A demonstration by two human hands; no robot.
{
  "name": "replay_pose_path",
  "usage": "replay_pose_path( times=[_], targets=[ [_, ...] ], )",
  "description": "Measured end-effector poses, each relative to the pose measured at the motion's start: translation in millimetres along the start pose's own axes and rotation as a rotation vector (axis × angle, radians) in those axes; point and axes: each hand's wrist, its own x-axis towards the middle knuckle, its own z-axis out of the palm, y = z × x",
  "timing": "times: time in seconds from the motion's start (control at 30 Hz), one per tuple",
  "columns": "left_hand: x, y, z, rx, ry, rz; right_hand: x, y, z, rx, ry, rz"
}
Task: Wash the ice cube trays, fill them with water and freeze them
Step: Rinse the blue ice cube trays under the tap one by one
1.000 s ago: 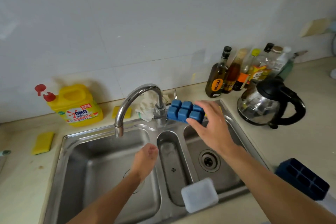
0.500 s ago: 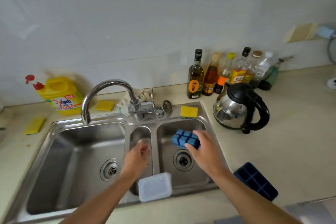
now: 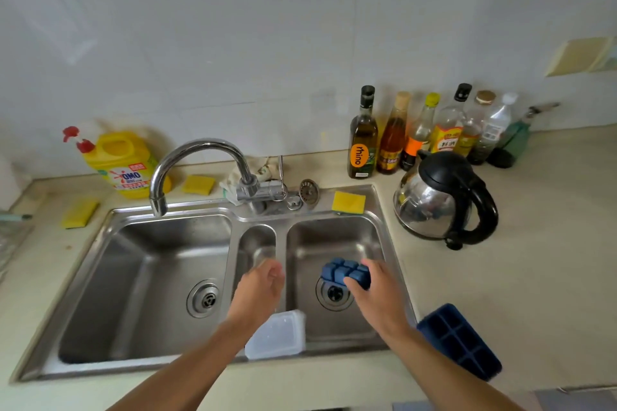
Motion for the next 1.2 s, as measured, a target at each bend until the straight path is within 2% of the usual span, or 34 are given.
replay_pose_path(
  times=[0.1, 0.17, 0.23, 0.33, 0.4, 0.5, 0.73, 0.83, 0.93, 1.0, 1.1, 1.2],
  targets=[
    [4, 7, 8, -0.054, -0.047, -0.006, 12, -22, -15, 0.076, 0.096, -0.118],
    [6, 14, 15, -0.052, -0.063, 0.022, 13, -24, -23, 0.034, 0.033, -0.139],
    [8, 21, 22, -0.031, -0.080, 0.063, 12, -16, -24, -0.035, -0.048, -0.091],
    [13, 27, 31, -0.003, -0.103, 0.110, 15, -14, -27, 0.000, 0.015, -0.062],
    [16, 30, 33, 0.033, -0.119, 0.150, 19, -18, -30, 0.025, -0.042, -0.003],
    [19, 33, 35, 0.106, -0.099, 0.267, 18, -23, -30, 0.089, -0.033, 0.048],
    [28, 56, 42, 0.271, 0.023, 0.702, 14, -39, -49, 0.389, -0.171, 0.199],
    [39, 65, 49, 0.274, 0.017, 0.752, 12, -37, -63, 0.417, -0.218, 0.259],
    [47, 70, 61, 0.248, -0.120, 0.644, 11, -32, -89, 0.294, -0.224, 0.280],
    [51, 70, 70, 0.227, -0.224, 0.522, 10, -23, -110, 0.044, -0.249, 0.221],
    [60, 69, 84, 0.209, -0.371, 0.340, 0, -3, -130, -0.465, -0.437, 0.189],
    [69, 66, 98, 0.188, -0.497, 0.168, -17, 16, -129, -0.676, -0.626, 0.233]
  ],
)
